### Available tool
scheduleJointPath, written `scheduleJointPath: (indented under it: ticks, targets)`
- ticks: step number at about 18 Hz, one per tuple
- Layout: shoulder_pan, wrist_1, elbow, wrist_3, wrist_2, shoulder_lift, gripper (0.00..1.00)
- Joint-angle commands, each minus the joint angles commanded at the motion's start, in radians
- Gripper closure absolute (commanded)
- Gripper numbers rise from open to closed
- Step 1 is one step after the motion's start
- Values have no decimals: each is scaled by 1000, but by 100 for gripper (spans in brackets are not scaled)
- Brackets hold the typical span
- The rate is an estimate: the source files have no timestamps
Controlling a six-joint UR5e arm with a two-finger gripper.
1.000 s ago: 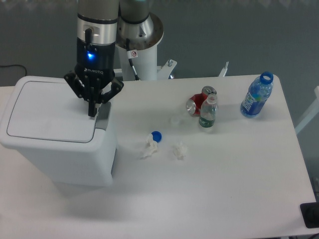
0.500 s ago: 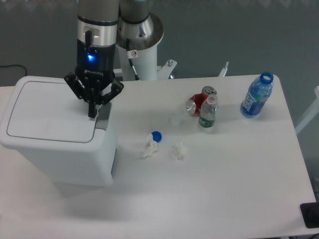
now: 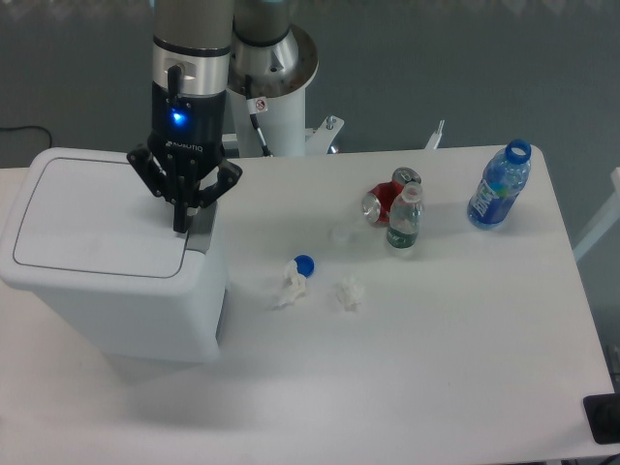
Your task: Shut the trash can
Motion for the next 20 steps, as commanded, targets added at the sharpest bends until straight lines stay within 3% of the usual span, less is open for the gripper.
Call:
scheduleJointPath:
  ticks: [6, 8, 10, 11, 14, 15, 20]
  targets:
    - [5, 2, 5, 2, -8, 2, 88]
    - [8, 3, 12, 0, -15, 15, 79]
    - [24, 2, 14, 0, -37, 37, 77]
    - [31, 2, 14, 0, -47, 40, 67]
    - [43, 3, 14, 3, -51, 51, 8]
    - [46, 3, 14, 12, -48, 57, 0]
    - [103, 0, 12, 55, -32, 80, 0]
